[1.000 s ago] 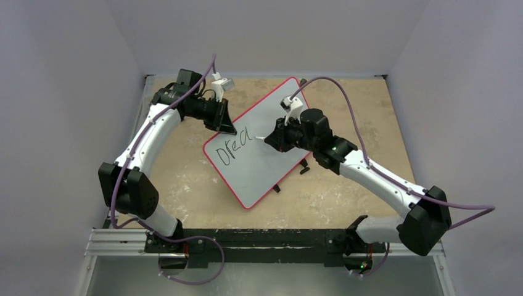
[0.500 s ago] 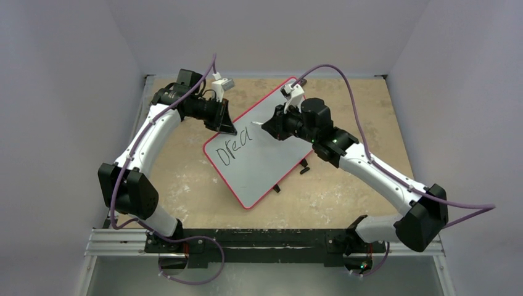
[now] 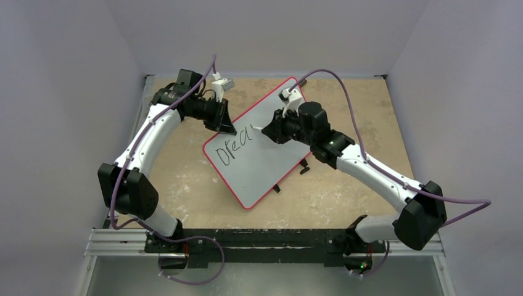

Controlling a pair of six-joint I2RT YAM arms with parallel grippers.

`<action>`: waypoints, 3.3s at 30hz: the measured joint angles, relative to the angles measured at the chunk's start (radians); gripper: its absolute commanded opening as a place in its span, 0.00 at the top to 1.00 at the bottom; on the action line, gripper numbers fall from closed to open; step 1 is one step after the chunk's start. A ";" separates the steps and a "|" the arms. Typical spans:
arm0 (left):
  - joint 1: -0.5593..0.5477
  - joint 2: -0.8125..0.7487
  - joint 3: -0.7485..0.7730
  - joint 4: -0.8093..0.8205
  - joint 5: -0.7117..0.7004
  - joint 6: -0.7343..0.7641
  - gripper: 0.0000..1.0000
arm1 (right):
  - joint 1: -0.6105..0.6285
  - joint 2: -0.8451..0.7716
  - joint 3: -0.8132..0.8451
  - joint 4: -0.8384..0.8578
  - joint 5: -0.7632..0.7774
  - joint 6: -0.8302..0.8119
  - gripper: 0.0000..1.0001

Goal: Write a sentence on the whiteboard

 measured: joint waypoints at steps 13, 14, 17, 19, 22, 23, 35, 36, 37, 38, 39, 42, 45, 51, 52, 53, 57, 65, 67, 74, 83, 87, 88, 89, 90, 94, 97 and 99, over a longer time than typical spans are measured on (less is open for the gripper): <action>0.000 0.000 0.000 0.000 -0.002 0.000 1.00 | 0.000 -0.064 -0.128 0.008 -0.018 0.007 1.00; 0.000 0.000 0.000 0.000 -0.002 0.000 1.00 | 0.000 -0.064 -0.128 0.008 -0.019 0.007 1.00; 0.000 0.000 0.000 0.000 -0.002 0.000 1.00 | 0.000 -0.062 -0.125 0.006 -0.020 0.007 1.00; 0.000 0.000 0.000 0.000 -0.002 0.000 1.00 | 0.000 -0.057 -0.113 -0.004 -0.020 0.006 1.00; 0.000 0.000 0.000 0.000 -0.002 0.000 1.00 | 0.000 -0.042 -0.080 -0.012 -0.018 0.006 1.00; 0.000 0.000 0.000 0.000 -0.002 0.000 1.00 | 0.000 -0.037 -0.067 -0.011 -0.016 0.005 1.00; 0.000 0.000 0.000 0.000 -0.002 0.000 1.00 | -0.015 0.011 0.027 -0.010 0.012 -0.014 1.00; 0.000 0.000 0.000 0.000 -0.001 0.000 1.00 | -0.020 0.011 0.028 -0.010 0.013 -0.017 1.00; 0.000 0.000 0.000 0.000 -0.001 0.000 1.00 | -0.024 0.011 0.028 -0.009 0.013 -0.019 1.00; 0.000 0.000 0.000 0.000 -0.001 0.000 1.00 | -0.027 0.011 0.028 -0.009 0.013 -0.020 1.00; 0.000 0.000 0.000 0.000 -0.002 0.000 1.00 | -0.031 0.011 0.028 -0.010 0.013 -0.020 1.00; -0.001 0.000 0.000 0.000 -0.002 0.000 1.00 | -0.033 0.011 0.026 -0.008 0.013 -0.021 1.00; -0.001 0.000 0.000 0.000 -0.002 0.000 1.00 | -0.034 0.003 0.007 0.003 0.013 -0.020 1.00; -0.001 0.000 0.000 0.000 -0.003 0.000 1.00 | -0.038 -0.026 -0.052 0.015 0.003 -0.018 1.00; -0.001 0.000 0.000 0.000 -0.003 0.000 1.00 | -0.038 -0.031 -0.061 0.016 0.003 -0.017 1.00; -0.001 0.000 0.000 0.000 -0.003 0.000 1.00 | -0.038 -0.039 -0.075 0.020 0.001 -0.015 1.00; -0.002 0.000 0.000 0.000 -0.003 -0.001 1.00 | -0.039 -0.060 -0.115 0.023 -0.011 -0.006 1.00; -0.016 -0.011 0.000 0.000 -0.023 -0.013 1.00 | -0.041 -0.069 -0.129 0.025 -0.029 0.010 1.00; -0.016 -0.011 0.000 0.000 -0.025 -0.014 1.00 | -0.041 -0.069 -0.129 0.025 -0.030 0.011 1.00; -0.019 -0.014 0.000 0.000 -0.029 -0.016 1.00 | -0.042 -0.047 -0.080 0.008 -0.029 0.019 1.00; -0.021 -0.030 -0.016 0.007 -0.035 -0.023 1.00 | -0.042 0.021 0.050 -0.004 -0.017 0.019 1.00; -0.021 -0.030 -0.017 0.010 -0.037 -0.023 1.00 | -0.042 0.029 0.068 -0.017 -0.001 0.018 1.00; -0.021 -0.030 -0.017 0.010 -0.037 -0.023 1.00 | -0.042 0.029 0.068 -0.018 0.004 0.018 1.00; -0.021 -0.030 -0.017 0.011 -0.037 -0.023 1.00 | -0.042 0.029 0.068 -0.018 0.006 0.018 1.00; -0.021 -0.030 -0.018 0.012 -0.037 -0.023 1.00 | -0.042 0.029 0.068 -0.019 0.007 0.019 1.00; -0.021 -0.031 -0.019 0.014 -0.037 -0.023 1.00 | -0.043 0.027 0.068 -0.021 0.015 0.018 1.00; -0.021 -0.034 -0.022 0.015 -0.038 -0.024 1.00 | -0.045 0.024 0.065 -0.023 0.025 0.018 1.00; -0.021 -0.034 -0.022 0.015 -0.037 -0.024 1.00 | -0.047 0.019 0.059 -0.024 0.031 0.018 1.00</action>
